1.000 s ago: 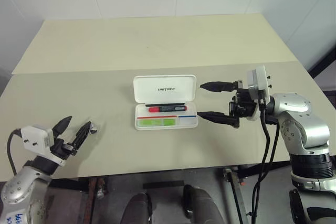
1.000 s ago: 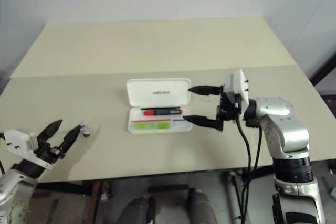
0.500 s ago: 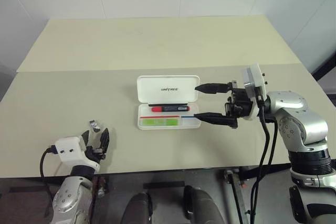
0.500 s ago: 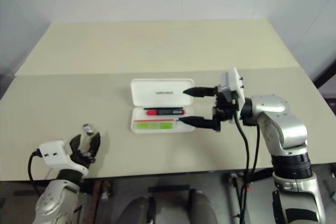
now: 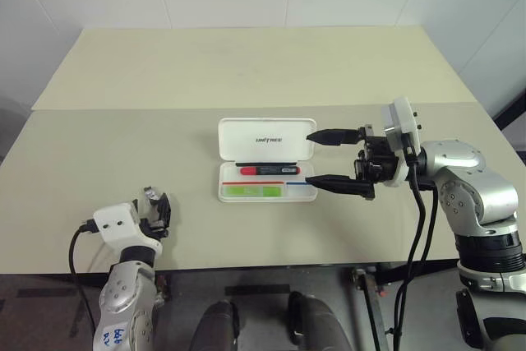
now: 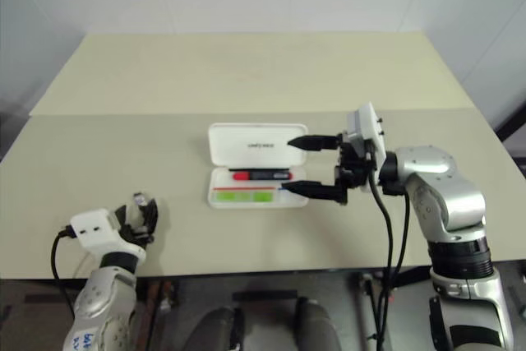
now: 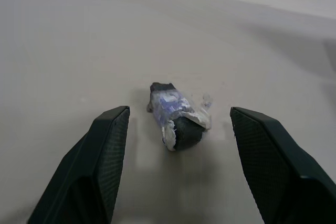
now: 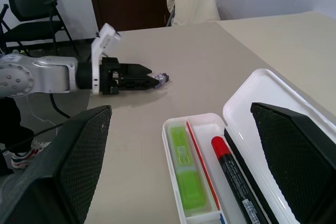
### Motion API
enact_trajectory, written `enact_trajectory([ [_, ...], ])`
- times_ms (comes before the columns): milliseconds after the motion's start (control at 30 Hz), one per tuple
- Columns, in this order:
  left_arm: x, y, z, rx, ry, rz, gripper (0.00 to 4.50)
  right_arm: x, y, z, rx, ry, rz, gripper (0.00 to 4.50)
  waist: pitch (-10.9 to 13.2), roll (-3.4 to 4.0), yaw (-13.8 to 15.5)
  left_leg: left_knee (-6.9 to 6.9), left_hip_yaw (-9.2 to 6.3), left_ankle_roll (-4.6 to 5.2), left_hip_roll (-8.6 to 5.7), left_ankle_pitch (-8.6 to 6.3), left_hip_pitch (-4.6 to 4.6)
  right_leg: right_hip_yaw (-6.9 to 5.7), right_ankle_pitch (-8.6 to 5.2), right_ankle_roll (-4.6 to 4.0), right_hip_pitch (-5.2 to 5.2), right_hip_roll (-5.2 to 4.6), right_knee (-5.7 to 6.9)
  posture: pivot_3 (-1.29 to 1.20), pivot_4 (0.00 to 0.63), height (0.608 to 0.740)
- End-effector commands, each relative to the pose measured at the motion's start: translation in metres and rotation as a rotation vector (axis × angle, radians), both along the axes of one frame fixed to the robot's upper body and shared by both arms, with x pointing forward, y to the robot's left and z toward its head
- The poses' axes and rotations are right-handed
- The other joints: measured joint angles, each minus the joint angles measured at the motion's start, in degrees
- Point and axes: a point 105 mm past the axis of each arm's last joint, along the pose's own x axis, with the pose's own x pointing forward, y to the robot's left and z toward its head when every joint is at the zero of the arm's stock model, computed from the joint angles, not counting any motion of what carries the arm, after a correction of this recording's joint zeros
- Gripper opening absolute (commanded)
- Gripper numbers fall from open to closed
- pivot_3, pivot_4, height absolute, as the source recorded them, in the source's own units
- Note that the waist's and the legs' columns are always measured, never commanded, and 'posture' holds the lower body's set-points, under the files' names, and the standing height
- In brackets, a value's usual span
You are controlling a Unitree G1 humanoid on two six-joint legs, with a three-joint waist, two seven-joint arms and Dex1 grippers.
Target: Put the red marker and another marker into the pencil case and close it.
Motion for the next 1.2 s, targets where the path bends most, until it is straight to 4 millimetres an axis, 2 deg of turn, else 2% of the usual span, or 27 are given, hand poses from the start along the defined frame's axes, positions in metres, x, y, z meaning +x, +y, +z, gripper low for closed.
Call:
enact_trajectory([
  [33,0.006,-0.003,0.003,0.029,0.000,-0.004,3.18,-0.007,-0.001,0.013,0.007,-0.057,0.010,4.48,0.0,0.00,0.0,0.00,0.00,0.00,0.00,0.00,0.00,0.00,0.00,0.00,0.00,0.00,0.00,0.00,0.150,0.740],
  [167,0.015,-0.007,0.001,0.022,0.004,-0.017,3.18,-0.008,-0.003,0.014,0.009,-0.061,-0.007,4.48,0.0,0.00,0.1,0.00,-0.01,0.00,0.00,0.00,0.01,-0.01,0.00,0.00,0.01,0.00,0.00,0.00,0.150,0.740],
  [333,0.019,-0.002,-0.001,0.009,0.018,0.012,3.18,-0.009,-0.004,0.014,0.017,-0.060,-0.021,4.48,0.0,0.01,0.7,0.04,-0.01,0.00,0.01,0.00,0.02,-0.01,0.01,-0.01,0.03,0.00,0.02,0.00,0.150,0.740],
  [433,0.019,-0.001,-0.003,0.001,0.026,0.013,2.26,-0.009,-0.005,0.013,0.019,-0.056,-0.024,4.50,0.0,0.01,1.0,0.05,-0.01,0.00,0.01,0.00,0.04,-0.01,0.01,-0.01,0.04,0.00,0.02,0.00,0.150,0.740],
  [600,0.013,0.006,-0.010,0.018,0.078,0.030,0.49,-0.012,-0.007,0.012,0.016,-0.037,-0.017,4.50,0.0,0.05,1.1,0.05,-0.01,0.00,0.01,0.00,0.04,-0.01,0.01,-0.02,0.04,0.00,0.02,0.00,0.150,0.740],
  [633,0.012,0.008,-0.012,0.021,0.092,0.035,0.34,-0.013,-0.007,0.011,0.016,-0.034,-0.014,4.50,0.0,0.06,1.1,0.05,-0.01,0.00,0.02,0.00,0.04,-0.01,0.01,-0.02,0.05,0.01,0.02,0.00,0.150,0.740],
  [767,0.010,0.009,-0.015,0.025,0.114,0.033,0.33,-0.013,-0.007,0.011,0.013,-0.030,-0.008,4.50,0.0,0.08,0.8,0.04,0.00,0.00,0.04,0.00,0.07,-0.01,0.01,-0.04,0.05,0.04,0.02,0.00,0.150,0.740],
  [933,0.014,0.009,0.002,-0.026,0.025,0.039,0.33,-0.013,-0.007,0.008,0.011,-0.026,-0.006,4.50,0.0,0.08,0.8,0.04,0.00,0.00,0.04,0.00,0.07,-0.01,0.00,-0.04,0.04,0.04,0.02,0.00,0.150,0.740],
  [1033,0.018,0.011,0.026,-0.088,-0.049,0.034,0.33,-0.012,-0.006,0.006,0.011,-0.026,-0.006,4.50,0.0,0.07,1.0,0.04,-0.01,0.00,0.04,0.00,0.05,-0.01,0.01,-0.04,0.04,0.04,0.02,0.00,0.150,0.740],
  [1133,0.016,0.008,0.064,-0.125,-0.185,-0.050,0.33,-0.010,-0.004,0.003,0.018,-0.024,-0.002,4.50,0.0,0.03,1.0,0.04,-0.03,0.00,0.04,0.00,0.01,-0.02,0.01,-0.04,0.02,0.05,0.02,0.00,0.150,0.740],
  [1200,0.012,0.004,0.076,-0.087,-0.219,-0.104,0.33,-0.010,-0.003,0.002,0.020,-0.026,0.001,4.50,0.0,0.03,1.1,0.04,-0.03,-0.01,0.04,0.00,-0.01,-0.02,0.01,-0.04,0.03,0.04,-0.02,0.00,0.150,0.740],
])
